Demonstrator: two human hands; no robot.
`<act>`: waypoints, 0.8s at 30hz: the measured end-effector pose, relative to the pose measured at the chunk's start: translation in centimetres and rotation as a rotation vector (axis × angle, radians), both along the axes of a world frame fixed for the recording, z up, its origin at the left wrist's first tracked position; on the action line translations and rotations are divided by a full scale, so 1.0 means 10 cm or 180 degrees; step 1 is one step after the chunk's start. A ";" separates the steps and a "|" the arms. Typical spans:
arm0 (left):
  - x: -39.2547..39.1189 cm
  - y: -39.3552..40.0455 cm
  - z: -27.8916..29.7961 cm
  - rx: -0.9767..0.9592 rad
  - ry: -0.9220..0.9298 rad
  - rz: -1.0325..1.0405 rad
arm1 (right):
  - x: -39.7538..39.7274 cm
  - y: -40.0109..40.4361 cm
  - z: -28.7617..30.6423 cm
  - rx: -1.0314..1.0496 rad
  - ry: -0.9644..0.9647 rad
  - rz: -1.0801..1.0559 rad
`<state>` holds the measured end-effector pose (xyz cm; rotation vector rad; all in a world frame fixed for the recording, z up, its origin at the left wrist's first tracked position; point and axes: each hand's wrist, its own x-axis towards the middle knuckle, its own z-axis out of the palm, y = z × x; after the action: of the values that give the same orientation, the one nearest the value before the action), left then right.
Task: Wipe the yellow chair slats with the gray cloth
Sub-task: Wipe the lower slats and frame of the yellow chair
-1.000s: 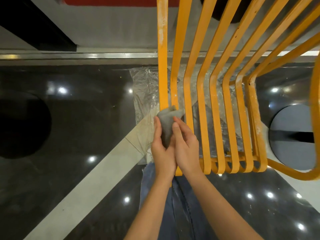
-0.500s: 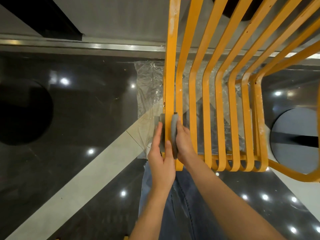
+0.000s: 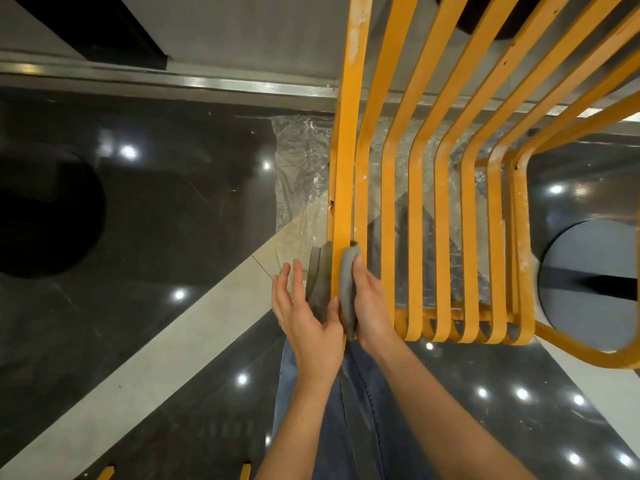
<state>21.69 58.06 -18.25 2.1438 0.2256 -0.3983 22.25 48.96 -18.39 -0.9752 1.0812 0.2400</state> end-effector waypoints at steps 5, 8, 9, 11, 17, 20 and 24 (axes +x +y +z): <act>-0.01 0.04 0.05 -0.0426 0.0175 0.0225 | 0.24 -0.09 0.03 -0.0673 -0.0228 0.0147; -0.10 0.08 0.06 -0.0744 0.0280 0.0320 | 0.65 -0.28 -0.01 -0.1180 -0.0685 0.0364; -0.16 0.10 0.06 -0.0844 0.0339 0.0341 | 0.75 -0.33 -0.02 -0.1297 -0.0797 0.0394; -0.31 0.17 0.04 -0.1037 0.0482 0.0386 | 0.80 -0.39 -0.06 -0.1545 -0.0911 0.0389; -0.62 0.25 -0.01 -0.1060 0.0490 0.0281 | 0.09 -0.10 -0.10 -0.1546 -0.0789 0.0633; -0.64 0.23 -0.01 -0.1060 0.0465 0.0398 | -0.23 0.01 -0.08 -0.1022 -0.0429 0.0590; -0.66 0.27 -0.02 -0.1014 0.0293 0.0441 | -0.05 -0.02 0.00 -0.0105 0.0084 0.0079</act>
<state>15.04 60.80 -18.40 1.7885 0.3377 -0.4226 21.74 48.74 -18.38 -1.0178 1.1005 0.2566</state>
